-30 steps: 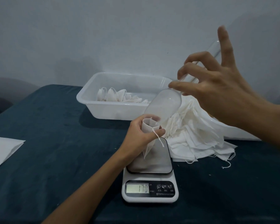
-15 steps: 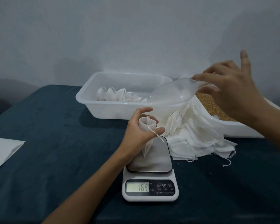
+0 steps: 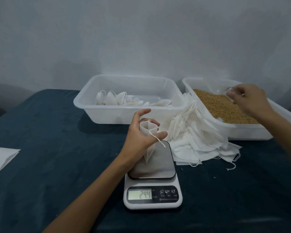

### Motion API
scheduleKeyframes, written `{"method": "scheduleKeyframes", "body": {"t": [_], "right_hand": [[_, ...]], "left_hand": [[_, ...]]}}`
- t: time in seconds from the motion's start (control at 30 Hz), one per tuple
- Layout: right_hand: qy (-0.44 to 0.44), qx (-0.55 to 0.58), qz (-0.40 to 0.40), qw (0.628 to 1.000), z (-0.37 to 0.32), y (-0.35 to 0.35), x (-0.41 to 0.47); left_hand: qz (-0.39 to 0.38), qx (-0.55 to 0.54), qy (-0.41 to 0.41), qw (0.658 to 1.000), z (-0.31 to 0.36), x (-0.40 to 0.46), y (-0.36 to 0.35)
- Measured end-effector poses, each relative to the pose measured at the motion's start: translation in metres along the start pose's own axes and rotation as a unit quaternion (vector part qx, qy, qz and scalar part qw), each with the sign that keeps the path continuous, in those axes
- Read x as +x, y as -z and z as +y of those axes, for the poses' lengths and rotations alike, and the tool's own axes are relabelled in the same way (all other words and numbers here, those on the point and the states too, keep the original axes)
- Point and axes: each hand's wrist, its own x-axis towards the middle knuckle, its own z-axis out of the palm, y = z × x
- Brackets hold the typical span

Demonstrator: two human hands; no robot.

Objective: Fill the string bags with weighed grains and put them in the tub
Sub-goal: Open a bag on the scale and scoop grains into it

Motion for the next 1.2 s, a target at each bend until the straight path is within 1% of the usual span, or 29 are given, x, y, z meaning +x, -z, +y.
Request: {"method": "scheduleKeyframes", "body": {"t": [0.13,0.23,0.4,0.53,0.7,0.77,0.8,0.83,0.87,0.9,0.93,0.97,1.0,1.03,1.1,1.13,1.2], "right_hand": [[-0.089,-0.105,-0.046,0.989,0.030,-0.016,0.013],[-0.136,-0.149,-0.088,0.976,0.042,-0.029,0.016],[-0.143,-0.195,-0.152,0.958,0.047,-0.040,0.014],[-0.148,-0.210,-0.175,0.951,0.044,-0.040,0.015],[-0.150,-0.209,-0.170,0.951,0.039,-0.039,0.011],[-0.144,-0.236,-0.163,0.947,0.033,-0.038,0.008],[-0.128,-0.264,-0.139,0.946,0.028,-0.037,0.006],[-0.097,-0.286,-0.090,0.949,0.021,-0.037,0.004],[-0.055,-0.280,-0.027,0.958,0.011,-0.037,0.000],[-0.007,-0.234,0.033,0.972,-0.003,-0.039,-0.006],[0.047,-0.155,0.077,0.984,-0.021,-0.042,-0.015],[0.093,-0.057,0.085,0.990,-0.041,-0.047,-0.025],[0.126,0.050,0.058,0.989,-0.062,-0.052,-0.037],[0.139,0.155,0.006,0.978,-0.083,-0.060,-0.050],[0.122,0.334,-0.101,0.929,-0.118,-0.079,-0.082],[0.108,0.388,-0.125,0.906,-0.129,-0.089,-0.095],[0.094,0.432,-0.140,0.886,-0.142,-0.105,-0.112]], "left_hand": [[-0.009,-0.001,-0.004,1.000,-0.004,0.000,0.000],[-0.010,-0.001,-0.006,1.000,-0.004,0.000,0.000],[-0.008,-0.008,-0.002,1.000,-0.002,0.000,0.000],[-0.009,-0.012,-0.003,1.000,-0.003,0.000,0.000],[-0.006,-0.009,-0.011,1.000,-0.004,0.002,0.000],[-0.008,-0.007,-0.012,1.000,-0.005,0.002,0.001],[-0.008,-0.006,-0.012,1.000,-0.006,0.003,0.001],[-0.009,-0.006,-0.013,1.000,-0.007,0.003,0.001],[-0.009,-0.006,-0.014,1.000,-0.007,0.003,0.001],[-0.009,-0.008,-0.016,1.000,-0.007,0.003,0.001],[-0.010,-0.010,-0.017,1.000,-0.007,0.003,0.001],[-0.012,-0.009,-0.018,1.000,-0.007,0.003,0.002],[-0.013,-0.005,-0.018,1.000,-0.007,0.003,0.002],[-0.014,-0.001,-0.019,1.000,-0.007,0.003,0.002],[-0.017,0.004,-0.022,1.000,-0.008,0.004,0.002],[-0.016,0.004,-0.023,1.000,-0.008,0.004,0.003],[-0.006,0.008,-0.029,1.000,-0.009,0.004,0.003]]}}
